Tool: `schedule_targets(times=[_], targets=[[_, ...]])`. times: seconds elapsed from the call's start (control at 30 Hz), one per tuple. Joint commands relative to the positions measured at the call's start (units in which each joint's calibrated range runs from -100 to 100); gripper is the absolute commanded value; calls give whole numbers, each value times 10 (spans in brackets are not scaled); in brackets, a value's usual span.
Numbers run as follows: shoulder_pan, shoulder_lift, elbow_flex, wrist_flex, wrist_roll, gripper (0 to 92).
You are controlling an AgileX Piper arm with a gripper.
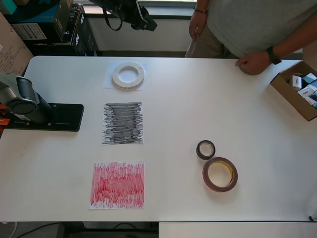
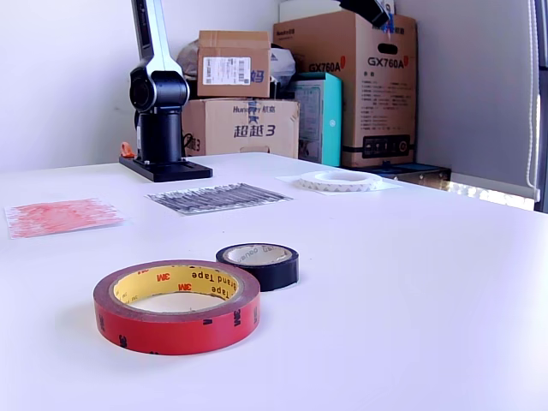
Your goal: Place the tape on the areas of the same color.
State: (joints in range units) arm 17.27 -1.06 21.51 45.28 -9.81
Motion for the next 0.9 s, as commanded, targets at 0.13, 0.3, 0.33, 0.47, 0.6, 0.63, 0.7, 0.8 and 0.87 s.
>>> schedule_targets(times=[0.13,0.3,0.33,0.47,0.6,0.63,0.7,0.8,0.87], targets=[[-234,120,-173,135,-14,444],[-273,226,-303,232,8,444],[-280,248,-329,249,20,444],[-292,311,-412,311,46,444],[-294,358,-482,366,69,444],[-294,369,-498,377,74,444],[-293,389,-520,398,79,444],[-292,419,-552,425,87,444],[-292,438,-568,440,94,444]])
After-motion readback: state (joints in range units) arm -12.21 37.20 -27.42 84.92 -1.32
